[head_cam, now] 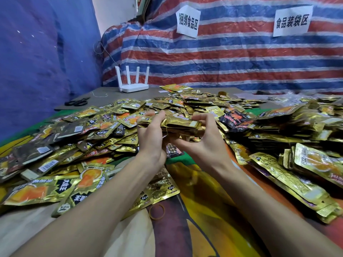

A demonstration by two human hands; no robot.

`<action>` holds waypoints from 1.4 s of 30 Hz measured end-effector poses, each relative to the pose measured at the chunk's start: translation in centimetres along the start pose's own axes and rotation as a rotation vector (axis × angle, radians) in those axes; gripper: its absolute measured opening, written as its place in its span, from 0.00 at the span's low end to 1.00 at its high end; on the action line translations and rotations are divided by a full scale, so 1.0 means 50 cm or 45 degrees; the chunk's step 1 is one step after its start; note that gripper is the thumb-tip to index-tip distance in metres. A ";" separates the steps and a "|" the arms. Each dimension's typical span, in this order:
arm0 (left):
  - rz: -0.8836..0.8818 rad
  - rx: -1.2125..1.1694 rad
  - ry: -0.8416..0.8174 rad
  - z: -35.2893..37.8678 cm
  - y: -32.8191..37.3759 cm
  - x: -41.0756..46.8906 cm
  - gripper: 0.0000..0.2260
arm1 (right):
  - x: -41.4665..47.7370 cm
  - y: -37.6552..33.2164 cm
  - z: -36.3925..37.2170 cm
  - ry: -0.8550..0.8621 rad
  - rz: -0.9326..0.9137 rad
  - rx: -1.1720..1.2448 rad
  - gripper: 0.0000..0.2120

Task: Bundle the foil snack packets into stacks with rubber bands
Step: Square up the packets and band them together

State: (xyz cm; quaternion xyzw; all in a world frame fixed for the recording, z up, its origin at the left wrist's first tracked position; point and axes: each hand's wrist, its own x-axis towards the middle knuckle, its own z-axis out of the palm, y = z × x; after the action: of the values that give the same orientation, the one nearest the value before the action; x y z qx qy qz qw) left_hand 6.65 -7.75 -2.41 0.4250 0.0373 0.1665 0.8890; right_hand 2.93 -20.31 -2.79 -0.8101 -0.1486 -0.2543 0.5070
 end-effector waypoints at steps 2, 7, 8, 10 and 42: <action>-0.048 -0.003 0.014 -0.003 0.001 -0.001 0.13 | -0.001 0.007 0.011 -0.028 0.103 0.073 0.32; -0.138 -0.053 -0.015 0.005 0.006 -0.010 0.17 | -0.001 0.018 0.034 -0.045 0.334 0.353 0.32; -0.161 -0.044 -0.031 0.006 0.006 -0.010 0.16 | -0.002 0.021 0.037 -0.067 0.371 0.366 0.32; -0.234 -0.030 -0.049 0.007 0.007 -0.011 0.17 | -0.006 0.024 0.041 -0.111 0.405 0.376 0.32; -0.063 0.558 -0.492 0.001 -0.017 -0.026 0.15 | 0.024 0.026 -0.010 -0.527 -0.071 -0.094 0.45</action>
State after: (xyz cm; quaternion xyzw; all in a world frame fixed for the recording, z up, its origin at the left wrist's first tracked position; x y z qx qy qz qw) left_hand 5.64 -8.70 -3.14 0.6297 -0.0872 0.0489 0.7704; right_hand 4.43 -21.34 -2.89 -0.8587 -0.2625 -0.1016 0.4282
